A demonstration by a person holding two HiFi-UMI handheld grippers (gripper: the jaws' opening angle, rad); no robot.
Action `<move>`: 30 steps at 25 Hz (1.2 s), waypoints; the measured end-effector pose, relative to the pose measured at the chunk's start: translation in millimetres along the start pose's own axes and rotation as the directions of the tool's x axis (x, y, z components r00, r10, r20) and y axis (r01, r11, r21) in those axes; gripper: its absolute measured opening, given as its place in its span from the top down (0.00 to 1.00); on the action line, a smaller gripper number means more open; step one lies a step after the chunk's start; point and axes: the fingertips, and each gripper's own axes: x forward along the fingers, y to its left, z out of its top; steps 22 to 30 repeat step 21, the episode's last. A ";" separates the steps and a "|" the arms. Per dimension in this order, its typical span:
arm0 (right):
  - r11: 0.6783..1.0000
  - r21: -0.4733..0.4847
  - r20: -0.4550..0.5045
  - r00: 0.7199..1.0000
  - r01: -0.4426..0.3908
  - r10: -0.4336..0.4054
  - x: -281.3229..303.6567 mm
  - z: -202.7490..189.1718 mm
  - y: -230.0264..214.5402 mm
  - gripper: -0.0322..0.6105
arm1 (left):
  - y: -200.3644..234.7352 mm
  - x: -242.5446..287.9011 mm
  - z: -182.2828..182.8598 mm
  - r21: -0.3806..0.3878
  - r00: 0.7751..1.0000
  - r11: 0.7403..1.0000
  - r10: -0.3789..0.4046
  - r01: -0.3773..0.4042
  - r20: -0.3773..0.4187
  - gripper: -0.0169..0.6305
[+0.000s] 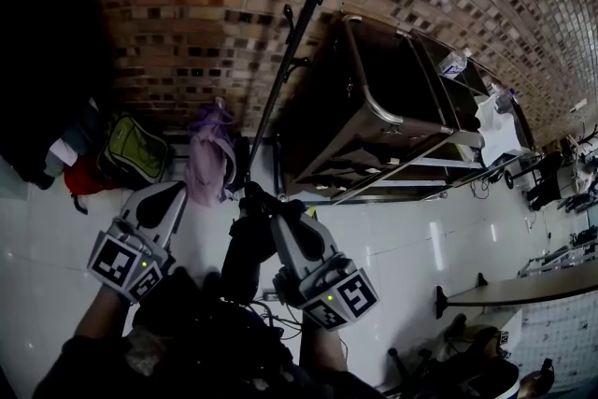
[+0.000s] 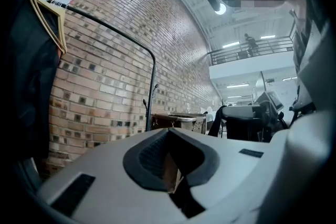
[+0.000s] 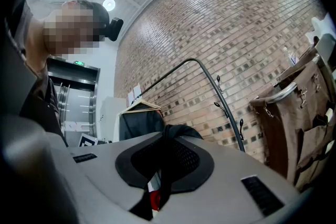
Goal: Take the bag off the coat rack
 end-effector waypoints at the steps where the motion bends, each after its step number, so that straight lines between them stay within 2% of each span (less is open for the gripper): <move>1: 1.000 -0.002 -0.006 1.000 0.000 0.000 1.4 -1.5 1.5 0.89 | 0.8 -1.0 0.4 0.004 1.000 1.000 -0.003 0.003 0.002 0.92; 11: 0.999 -0.007 -0.007 0.999 0.043 -0.043 29.2 -9.2 8.3 0.89 | 28.9 -17.2 11.1 -0.014 1.000 1.000 0.001 -0.001 0.010 0.92; 21: 1.000 -0.014 -0.025 1.000 0.014 -0.014 58.1 -10.2 34.9 0.89 | 54.2 -24.4 21.6 -0.015 1.000 1.000 -0.001 0.002 0.019 0.92; 30: 1.000 -0.014 -0.025 1.000 0.014 -0.014 58.1 -10.2 34.9 0.89 | 54.2 -24.4 21.6 -0.015 1.000 1.000 -0.001 0.002 0.019 0.92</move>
